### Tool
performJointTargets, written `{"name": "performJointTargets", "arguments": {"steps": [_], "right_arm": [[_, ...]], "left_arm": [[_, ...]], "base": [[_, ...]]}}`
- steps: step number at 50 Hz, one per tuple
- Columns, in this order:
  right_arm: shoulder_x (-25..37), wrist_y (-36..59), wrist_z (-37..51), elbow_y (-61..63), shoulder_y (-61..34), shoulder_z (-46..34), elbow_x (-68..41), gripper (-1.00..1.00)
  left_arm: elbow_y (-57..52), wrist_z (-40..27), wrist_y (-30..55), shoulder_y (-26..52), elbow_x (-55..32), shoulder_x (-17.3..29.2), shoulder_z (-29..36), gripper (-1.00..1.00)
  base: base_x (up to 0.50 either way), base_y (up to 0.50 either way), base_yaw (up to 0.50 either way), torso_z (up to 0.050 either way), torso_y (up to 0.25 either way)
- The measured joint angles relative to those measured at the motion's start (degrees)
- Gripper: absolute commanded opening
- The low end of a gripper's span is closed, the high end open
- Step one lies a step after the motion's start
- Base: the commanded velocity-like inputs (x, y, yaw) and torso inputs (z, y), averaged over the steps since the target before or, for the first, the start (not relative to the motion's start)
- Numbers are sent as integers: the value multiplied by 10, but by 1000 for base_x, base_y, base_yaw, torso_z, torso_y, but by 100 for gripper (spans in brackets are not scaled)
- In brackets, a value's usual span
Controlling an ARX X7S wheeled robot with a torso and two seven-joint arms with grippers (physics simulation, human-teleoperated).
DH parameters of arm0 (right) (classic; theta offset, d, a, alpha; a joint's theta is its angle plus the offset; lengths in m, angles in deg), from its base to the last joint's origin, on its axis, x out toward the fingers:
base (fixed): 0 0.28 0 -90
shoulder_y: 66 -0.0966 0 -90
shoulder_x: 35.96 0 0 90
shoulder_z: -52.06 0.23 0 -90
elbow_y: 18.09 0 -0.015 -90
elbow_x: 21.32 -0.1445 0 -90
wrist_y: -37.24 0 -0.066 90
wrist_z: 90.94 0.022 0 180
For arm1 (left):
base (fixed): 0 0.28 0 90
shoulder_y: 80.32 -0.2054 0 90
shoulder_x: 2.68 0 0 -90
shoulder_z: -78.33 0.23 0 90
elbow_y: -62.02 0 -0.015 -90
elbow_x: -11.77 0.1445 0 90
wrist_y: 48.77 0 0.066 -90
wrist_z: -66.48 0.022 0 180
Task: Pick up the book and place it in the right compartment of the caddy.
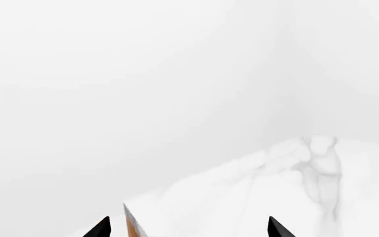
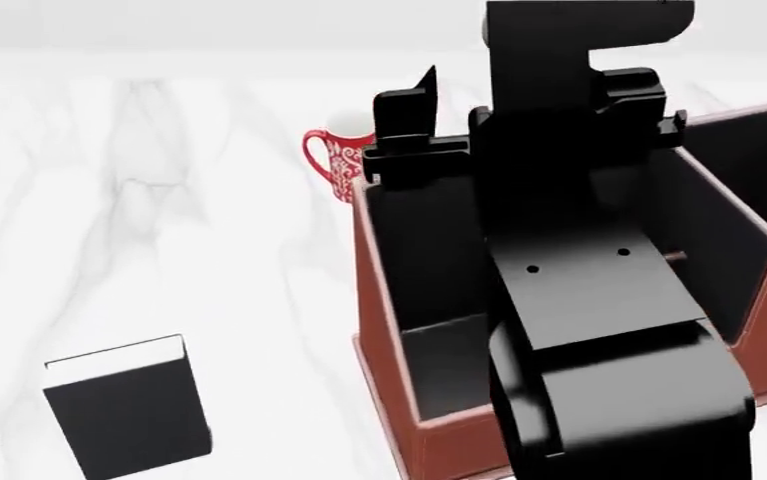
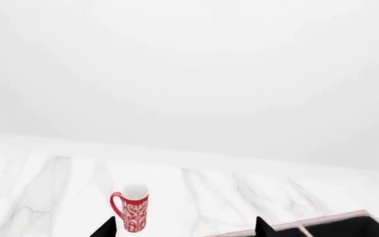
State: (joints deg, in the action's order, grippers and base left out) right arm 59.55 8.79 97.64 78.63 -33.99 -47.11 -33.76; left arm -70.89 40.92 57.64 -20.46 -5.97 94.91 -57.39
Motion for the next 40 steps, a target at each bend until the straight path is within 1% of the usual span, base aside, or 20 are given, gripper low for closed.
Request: {"name": "performJointTargets", "arguments": {"steps": [16, 37, 40], "right_arm": [[1, 17, 4, -7, -22, 0, -14, 100], [4, 22, 7, -7, -25, -9, -29, 100], [4, 21, 11, -8, -24, -9, -29, 100]], "left_arm": [[-1, -3, -6, -9, -5, -1, -8, 100], [3, -6, -13, -13, -6, -1, -6, 100], [3, -6, -14, -12, -7, 0, -4, 100]], "base": [[500, 0, 0, 0, 2], [499, 0, 0, 0, 1], [0, 0, 0, 0, 5]]}}
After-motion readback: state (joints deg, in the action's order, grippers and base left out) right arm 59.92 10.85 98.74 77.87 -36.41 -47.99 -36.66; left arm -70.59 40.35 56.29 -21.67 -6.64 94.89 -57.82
